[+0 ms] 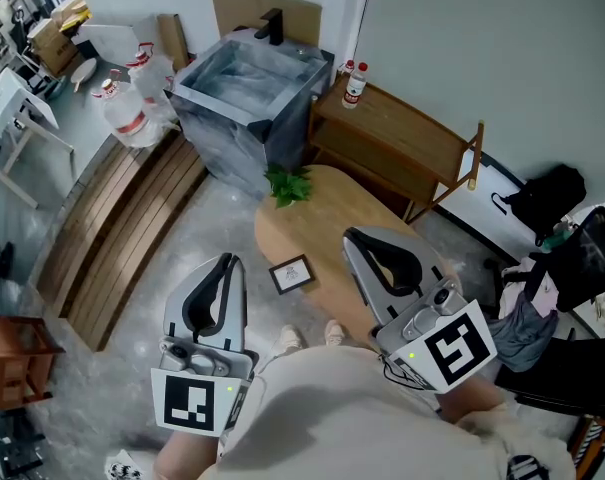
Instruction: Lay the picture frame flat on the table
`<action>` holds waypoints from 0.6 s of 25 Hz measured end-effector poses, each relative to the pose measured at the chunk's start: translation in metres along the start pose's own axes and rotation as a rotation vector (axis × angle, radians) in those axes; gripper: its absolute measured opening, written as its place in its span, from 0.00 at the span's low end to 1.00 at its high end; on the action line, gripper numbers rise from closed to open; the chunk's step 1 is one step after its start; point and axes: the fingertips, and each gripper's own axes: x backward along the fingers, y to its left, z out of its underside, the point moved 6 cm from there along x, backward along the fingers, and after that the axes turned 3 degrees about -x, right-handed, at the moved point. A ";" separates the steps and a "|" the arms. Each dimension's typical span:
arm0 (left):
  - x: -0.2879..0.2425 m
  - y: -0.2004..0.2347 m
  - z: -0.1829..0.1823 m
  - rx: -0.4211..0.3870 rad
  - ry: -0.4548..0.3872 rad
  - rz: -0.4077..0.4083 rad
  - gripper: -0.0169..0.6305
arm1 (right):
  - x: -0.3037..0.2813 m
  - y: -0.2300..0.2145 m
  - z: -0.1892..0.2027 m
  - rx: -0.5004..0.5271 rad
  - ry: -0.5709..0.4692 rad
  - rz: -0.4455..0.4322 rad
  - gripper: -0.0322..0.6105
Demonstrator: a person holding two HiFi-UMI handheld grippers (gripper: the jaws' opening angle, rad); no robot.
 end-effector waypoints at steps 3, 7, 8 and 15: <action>-0.001 -0.001 0.002 -0.001 0.008 0.003 0.06 | 0.000 -0.001 0.001 0.016 0.006 0.004 0.05; 0.000 -0.001 0.001 0.013 -0.001 0.007 0.06 | 0.000 0.000 0.001 -0.009 0.007 -0.015 0.05; 0.000 -0.001 0.001 0.013 -0.001 0.005 0.06 | 0.000 0.001 0.000 -0.011 0.005 -0.017 0.05; 0.002 0.000 0.000 0.006 0.008 -0.008 0.06 | 0.002 0.001 -0.008 -0.007 -0.014 -0.024 0.05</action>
